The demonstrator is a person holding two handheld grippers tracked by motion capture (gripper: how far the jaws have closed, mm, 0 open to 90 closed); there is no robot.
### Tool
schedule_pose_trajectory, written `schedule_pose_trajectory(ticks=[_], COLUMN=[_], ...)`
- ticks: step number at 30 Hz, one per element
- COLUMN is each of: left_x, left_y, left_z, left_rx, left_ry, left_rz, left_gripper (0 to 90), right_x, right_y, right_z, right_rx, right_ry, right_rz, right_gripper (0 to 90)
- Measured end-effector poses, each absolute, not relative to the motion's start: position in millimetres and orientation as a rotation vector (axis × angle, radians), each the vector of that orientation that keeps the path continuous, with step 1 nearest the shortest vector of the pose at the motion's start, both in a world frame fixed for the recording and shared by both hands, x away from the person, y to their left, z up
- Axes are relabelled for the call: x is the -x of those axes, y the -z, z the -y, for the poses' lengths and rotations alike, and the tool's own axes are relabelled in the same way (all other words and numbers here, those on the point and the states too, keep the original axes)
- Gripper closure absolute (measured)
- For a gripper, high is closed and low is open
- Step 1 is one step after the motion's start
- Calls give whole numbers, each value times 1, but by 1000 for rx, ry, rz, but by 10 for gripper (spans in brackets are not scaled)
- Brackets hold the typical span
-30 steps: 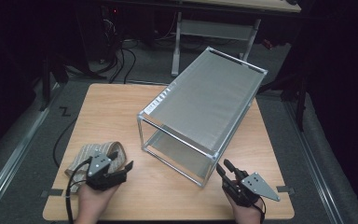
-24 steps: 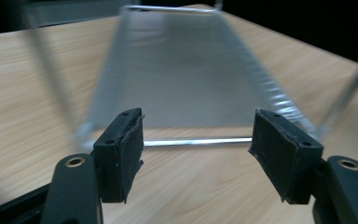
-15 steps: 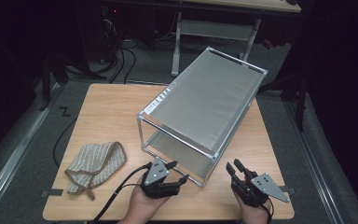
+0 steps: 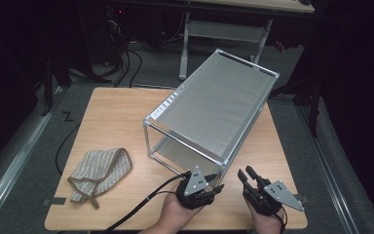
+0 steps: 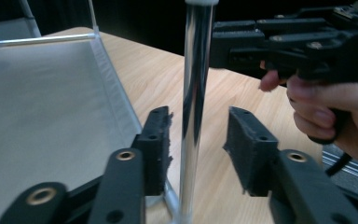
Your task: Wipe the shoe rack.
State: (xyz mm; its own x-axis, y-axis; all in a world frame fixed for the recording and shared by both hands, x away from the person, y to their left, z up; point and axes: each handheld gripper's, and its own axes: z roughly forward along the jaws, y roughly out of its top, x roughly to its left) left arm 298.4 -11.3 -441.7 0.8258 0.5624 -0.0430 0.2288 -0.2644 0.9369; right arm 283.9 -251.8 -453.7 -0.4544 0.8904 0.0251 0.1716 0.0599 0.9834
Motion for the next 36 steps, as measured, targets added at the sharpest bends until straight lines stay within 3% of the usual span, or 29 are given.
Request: schedule_pose_trajectory(ticks=[4, 10, 26, 36], left_x=[-299, -296, -294, -275], left_y=[440, 441, 445, 446], left_z=[12, -12, -151, -180], left_rx=[-1838, -1822, -1721, -1716], left_ry=[-389, -414, -601, -609], left_rz=[-598, -634, -896, -904], left_gripper=[799, 804, 803, 802], right_x=[-284, -285, -287, -319], right_y=[454, 455, 457, 452], right_z=[251, 250, 238, 241], right_rx=[-1067, -1072, -1053, -1123], right_ry=[-1444, -1448, -1426, -1284], right_rz=[-1708, -1715, -1743, -1713], right_gripper=[647, 647, 646, 646])
